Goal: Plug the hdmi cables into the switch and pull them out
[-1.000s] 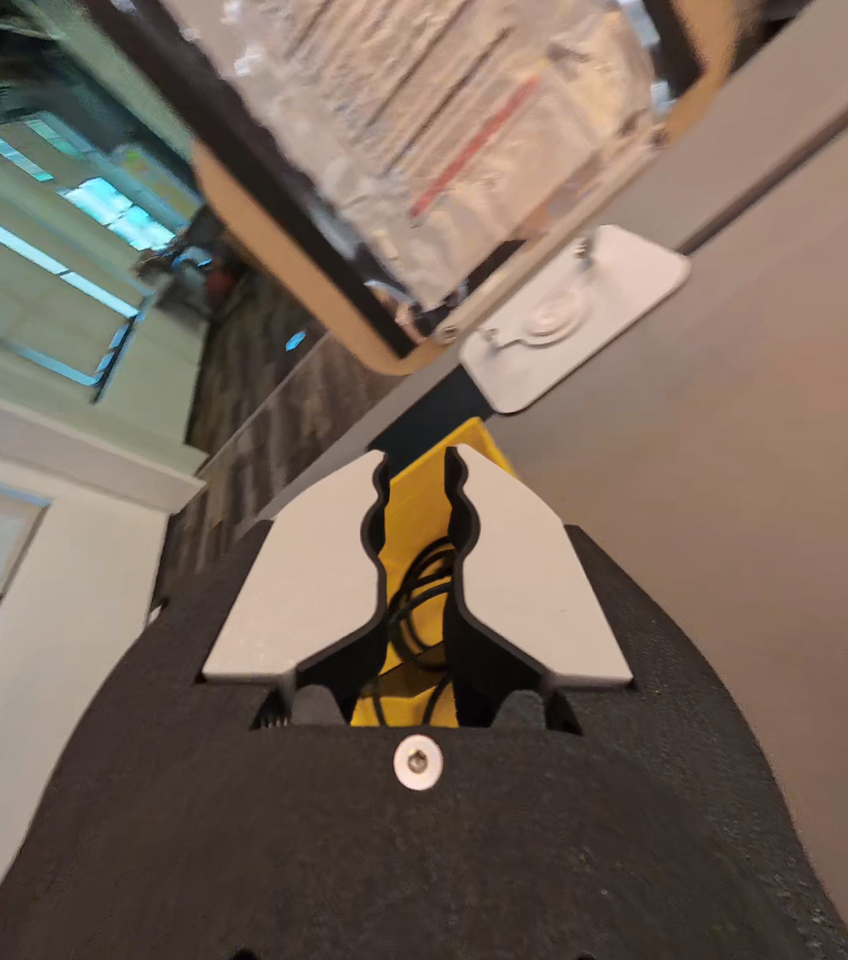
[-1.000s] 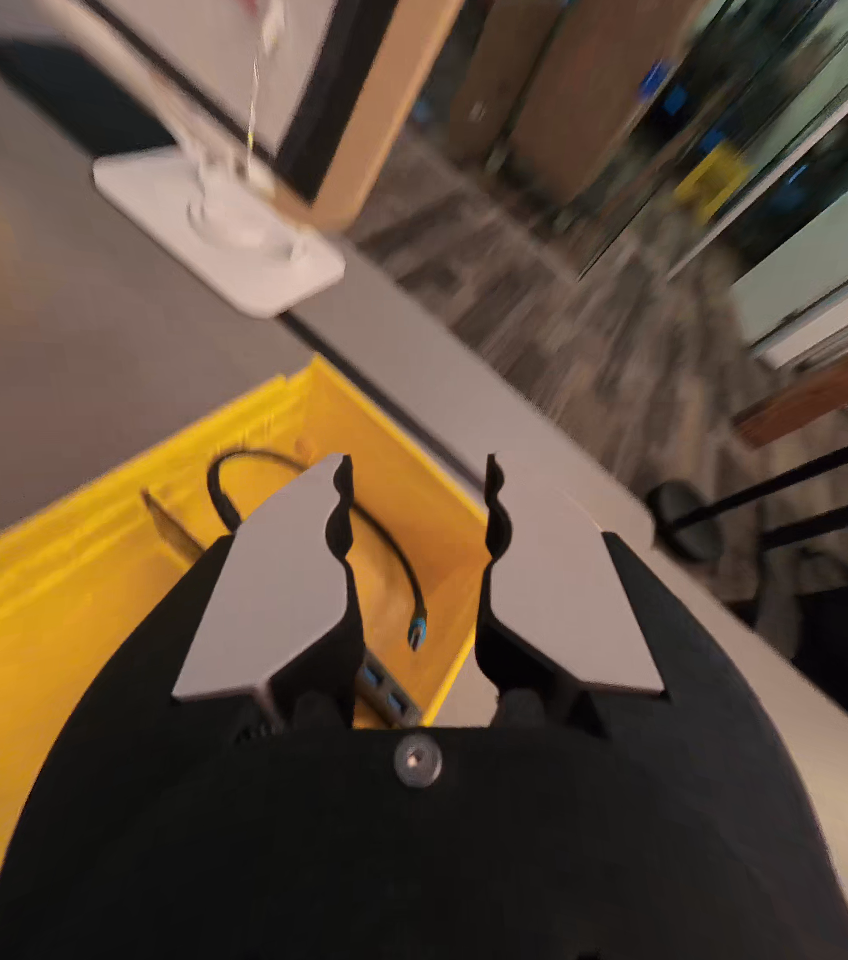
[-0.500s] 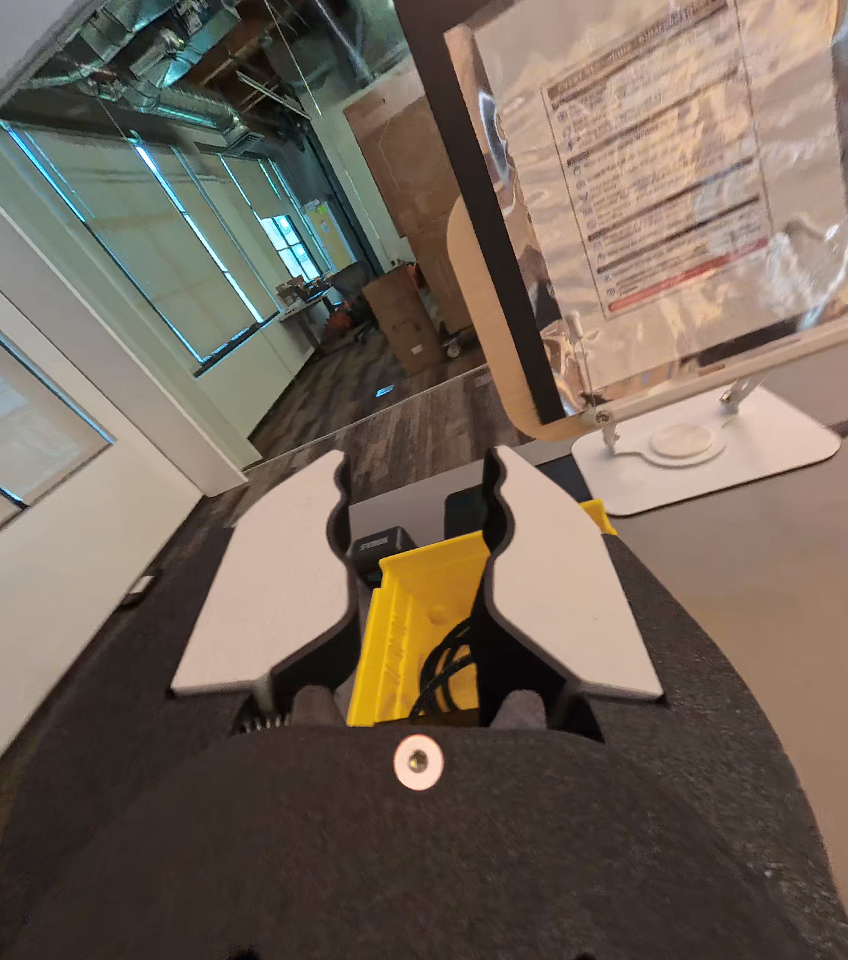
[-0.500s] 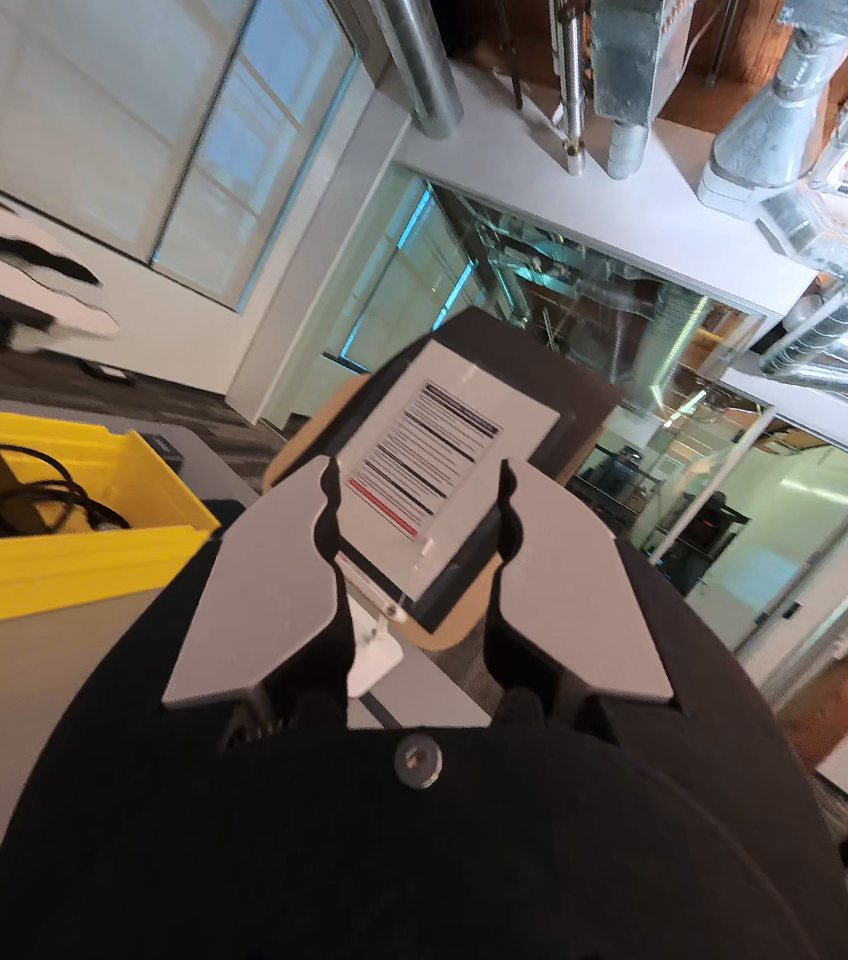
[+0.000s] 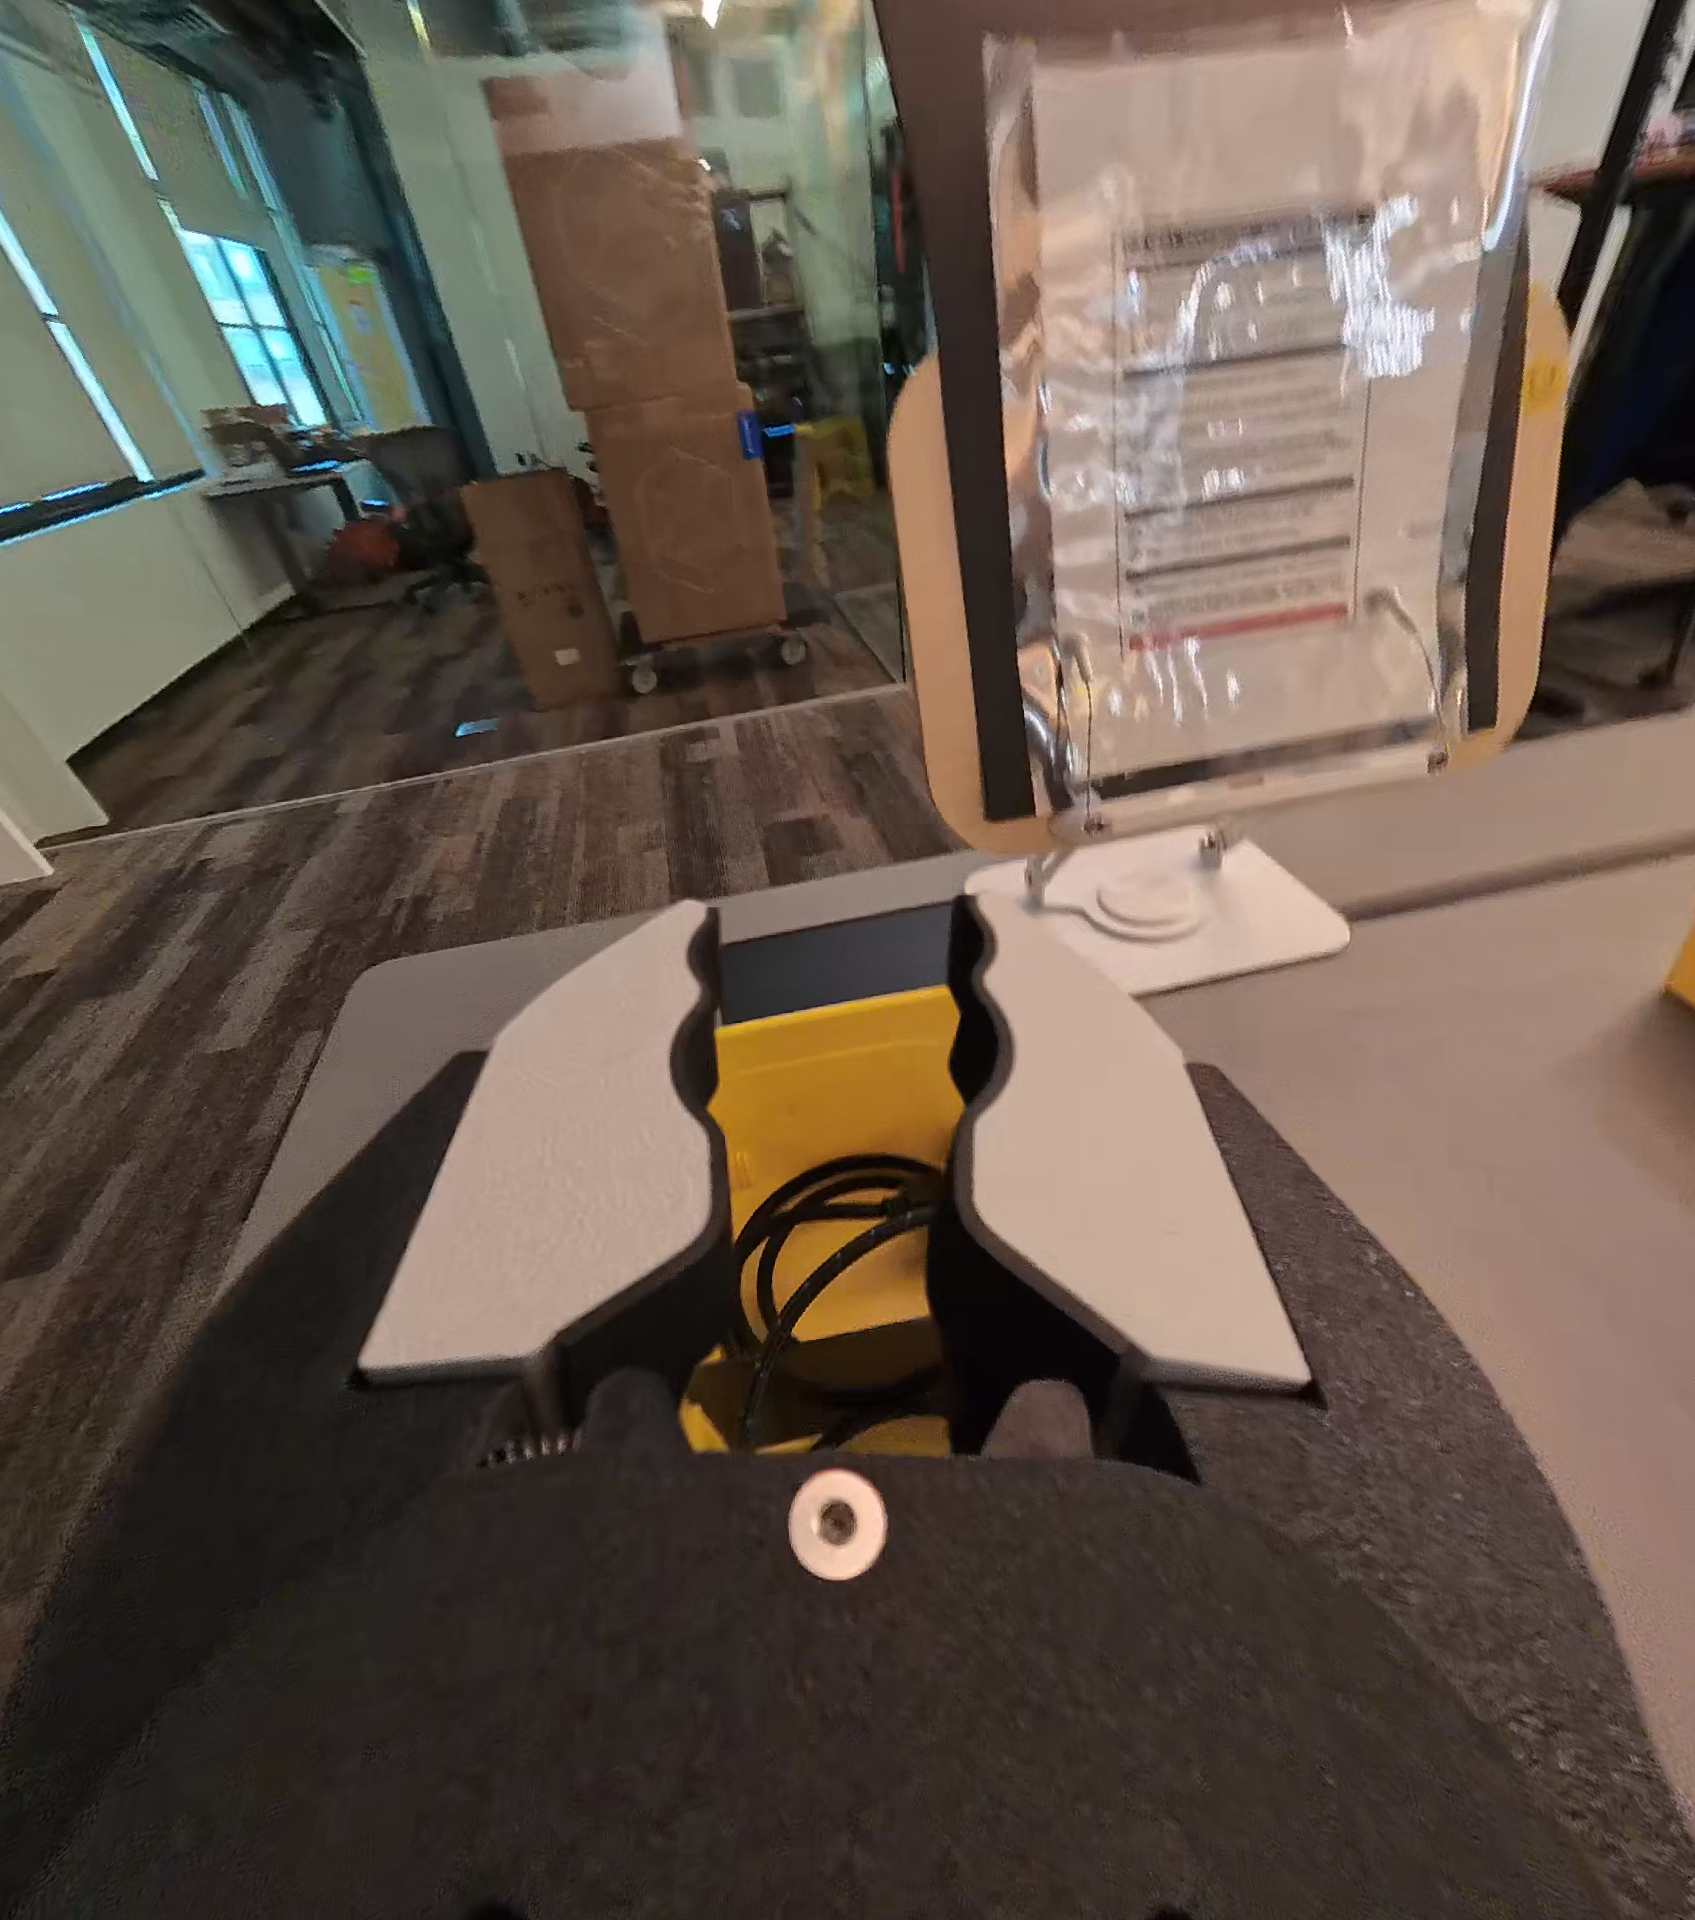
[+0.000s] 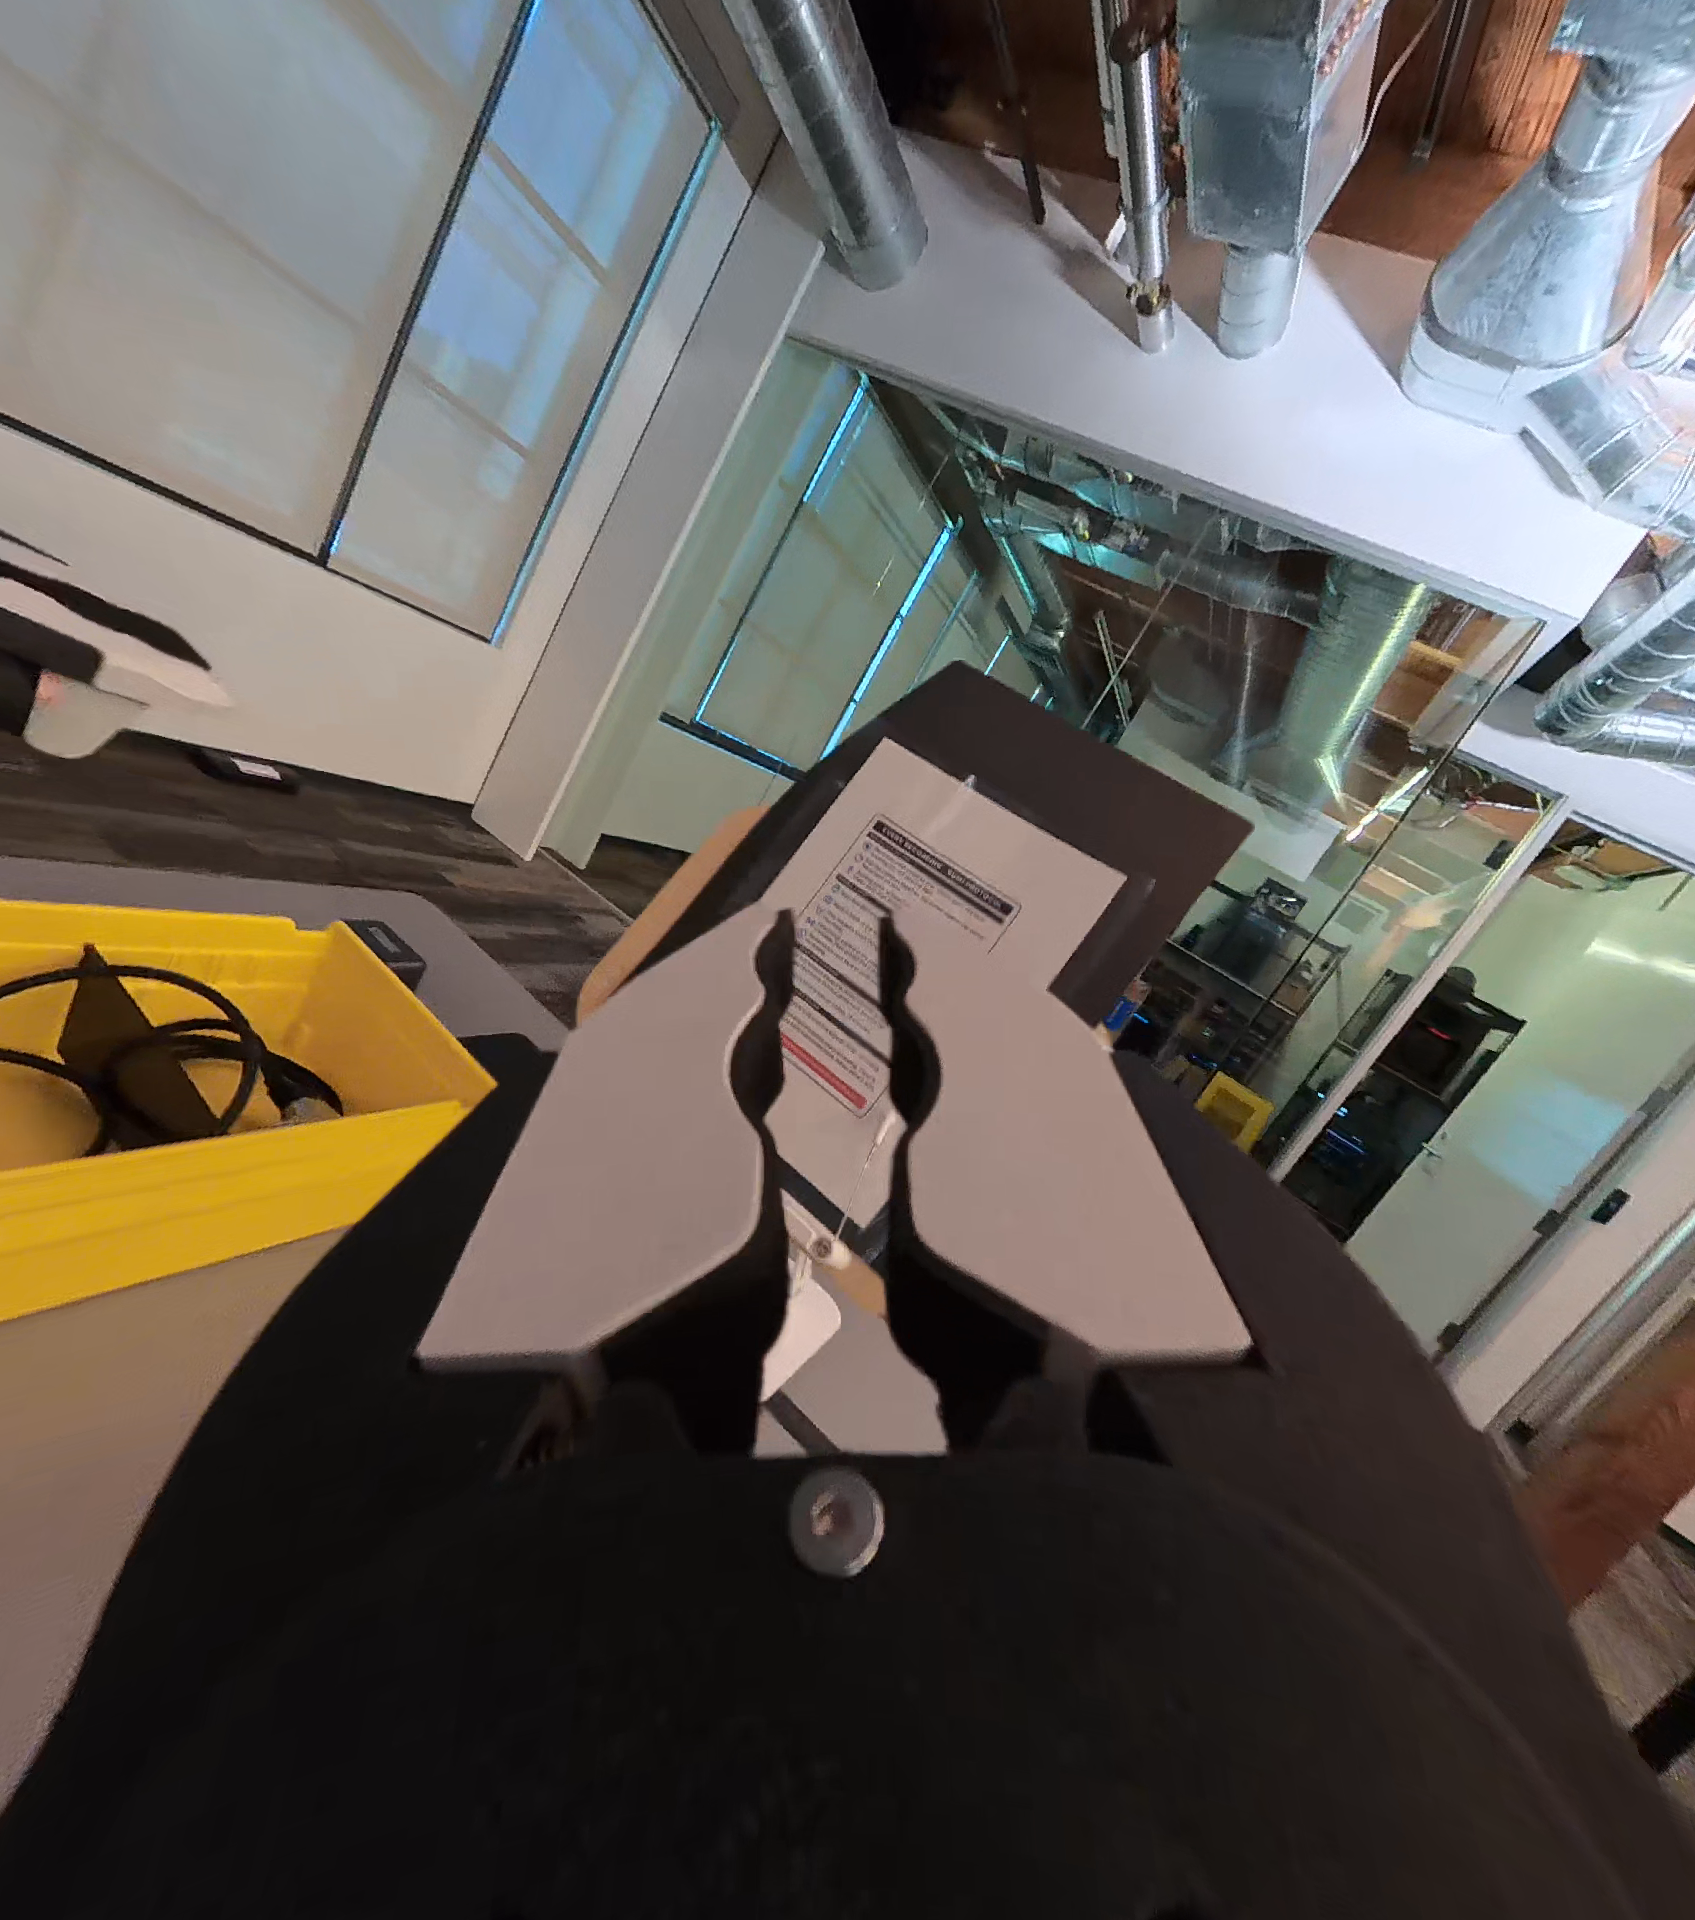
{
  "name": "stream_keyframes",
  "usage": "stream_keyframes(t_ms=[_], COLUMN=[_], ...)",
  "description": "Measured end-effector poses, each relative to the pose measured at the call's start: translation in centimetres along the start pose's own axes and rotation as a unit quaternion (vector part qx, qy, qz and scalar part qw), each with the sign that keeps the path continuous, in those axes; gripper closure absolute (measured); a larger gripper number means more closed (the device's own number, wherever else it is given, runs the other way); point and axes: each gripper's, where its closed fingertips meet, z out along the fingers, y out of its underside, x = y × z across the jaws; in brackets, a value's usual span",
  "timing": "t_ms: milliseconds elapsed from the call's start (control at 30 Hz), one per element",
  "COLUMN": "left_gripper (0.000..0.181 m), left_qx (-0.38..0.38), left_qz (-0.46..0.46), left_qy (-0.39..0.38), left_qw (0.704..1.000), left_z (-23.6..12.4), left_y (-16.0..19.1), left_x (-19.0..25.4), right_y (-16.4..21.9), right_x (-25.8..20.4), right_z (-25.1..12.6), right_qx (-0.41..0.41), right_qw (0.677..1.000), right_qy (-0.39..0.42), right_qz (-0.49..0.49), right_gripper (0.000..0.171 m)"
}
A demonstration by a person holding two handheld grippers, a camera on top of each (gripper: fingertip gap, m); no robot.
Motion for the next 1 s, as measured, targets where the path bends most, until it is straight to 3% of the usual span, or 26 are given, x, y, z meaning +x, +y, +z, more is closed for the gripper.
stream_keyframes(t_ms=[67,200,333,600,833,967,1000], left_gripper=[0.156,0.167,0.157,0.126,0.125,0.166,0.166], left_qx=[-0.035,-0.141,-0.23,-0.296,-0.33,-0.336,-0.332], left_qz=[0.038,0.115,0.128,0.211,0.264,0.258,0.258], left_qy=[0.018,0.036,0.099,0.072,0.02,0.034,0.036], left_qw=[0.998,0.983,0.959,0.929,0.906,0.905,0.907], left_z=[0.3,1.3,2.6,5.4,6.6,6.8,6.8], left_y=[1.4,6.2,11.1,15.8,17.9,18.9,18.7], left_x=[0.3,-0.1,1.0,1.1,-0.6,-0.6,-0.5], right_y=[1.0,4.4,7.2,9.7,10.8,11.1,11.2], right_x=[-0.2,0.5,0.5,-0.7,-1.7,-1.9,-1.9], right_z=[0.0,0.4,1.0,1.8,2.3,2.5,2.5], right_qx=[0.014,-0.041,-0.093,-0.145,-0.165,-0.172,-0.174], right_qw=[1.0,0.998,0.993,0.985,0.979,0.978,0.977], right_qy=[-0.023,-0.045,-0.068,-0.089,-0.108,-0.109,-0.109], right_qz=[-0.001,0.002,0.007,-0.028,-0.042,-0.051,-0.054], right_gripper=[0.171,0.17,0.168,0.165,0.165,0.165,0.165])
